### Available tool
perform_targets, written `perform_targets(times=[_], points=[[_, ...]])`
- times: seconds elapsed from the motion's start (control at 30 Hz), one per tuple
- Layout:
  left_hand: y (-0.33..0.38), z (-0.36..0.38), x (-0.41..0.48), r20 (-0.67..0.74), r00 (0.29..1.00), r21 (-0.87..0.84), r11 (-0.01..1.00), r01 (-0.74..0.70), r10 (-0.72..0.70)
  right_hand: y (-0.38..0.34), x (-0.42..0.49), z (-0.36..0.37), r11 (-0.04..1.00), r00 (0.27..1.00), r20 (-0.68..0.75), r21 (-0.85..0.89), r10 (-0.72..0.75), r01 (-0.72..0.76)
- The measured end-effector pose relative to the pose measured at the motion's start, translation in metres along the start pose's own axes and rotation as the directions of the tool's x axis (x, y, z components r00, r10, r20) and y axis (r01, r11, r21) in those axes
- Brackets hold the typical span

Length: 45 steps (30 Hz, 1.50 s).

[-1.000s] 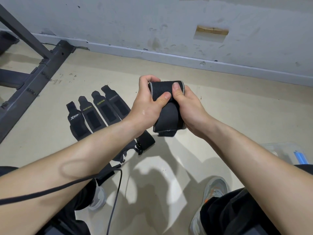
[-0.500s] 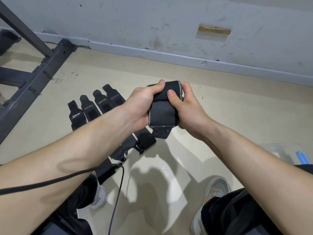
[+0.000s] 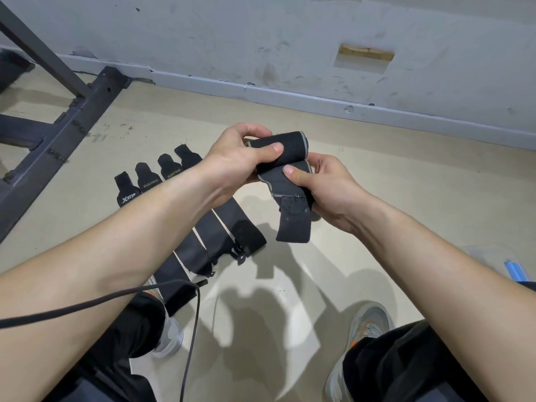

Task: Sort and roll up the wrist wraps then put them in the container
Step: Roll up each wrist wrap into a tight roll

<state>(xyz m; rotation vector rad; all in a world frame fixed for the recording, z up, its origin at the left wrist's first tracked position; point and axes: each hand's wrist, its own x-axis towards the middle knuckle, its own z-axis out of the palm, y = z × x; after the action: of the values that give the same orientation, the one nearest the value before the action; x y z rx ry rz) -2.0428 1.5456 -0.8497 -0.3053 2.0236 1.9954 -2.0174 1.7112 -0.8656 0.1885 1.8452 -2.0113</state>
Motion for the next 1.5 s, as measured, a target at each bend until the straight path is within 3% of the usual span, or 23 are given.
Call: perform_targets(times=[0.17, 0.43, 0.57, 0.67, 0.73, 1.03, 1.5], points=[[-0.008, 0.000, -0.002, 0.049, 0.988, 0.165, 0.974, -0.154, 0.148, -0.001, -0.002, 0.000, 0.996, 0.996, 0.000, 0.017, 0.087, -0.087], [-0.011, -0.003, -0.003, 0.123, 0.965, 0.222, 0.941, -0.256, 0.233, -0.005, -0.002, -0.004, 0.980, 0.978, 0.052, 0.011, 0.200, -0.201], [-0.015, 0.001, -0.004, 0.149, 0.979, 0.135, 0.978, -0.157, 0.136, -0.001, 0.000, -0.005, 0.988, 0.989, -0.006, -0.054, 0.147, -0.147], [-0.013, 0.002, -0.007, 0.216, 0.973, -0.083, 0.992, 0.100, -0.080, 0.001, 0.001, -0.005, 0.996, 0.996, -0.025, -0.020, 0.083, -0.084], [-0.010, 0.002, -0.009, 0.249, 0.954, -0.132, 0.970, 0.203, -0.166, 0.000, 0.002, -0.004, 0.998, 0.998, -0.027, -0.015, 0.056, -0.056], [-0.013, -0.011, 0.008, 0.025, 0.964, -0.344, 0.904, 0.256, -0.263, 0.003, 0.003, -0.004, 0.995, 0.991, -0.104, 0.058, 0.085, -0.079], [-0.010, -0.009, 0.006, -0.024, 0.988, -0.349, 0.928, 0.133, -0.150, 0.005, 0.004, -0.006, 0.997, 0.985, -0.169, -0.058, 0.044, -0.055]])
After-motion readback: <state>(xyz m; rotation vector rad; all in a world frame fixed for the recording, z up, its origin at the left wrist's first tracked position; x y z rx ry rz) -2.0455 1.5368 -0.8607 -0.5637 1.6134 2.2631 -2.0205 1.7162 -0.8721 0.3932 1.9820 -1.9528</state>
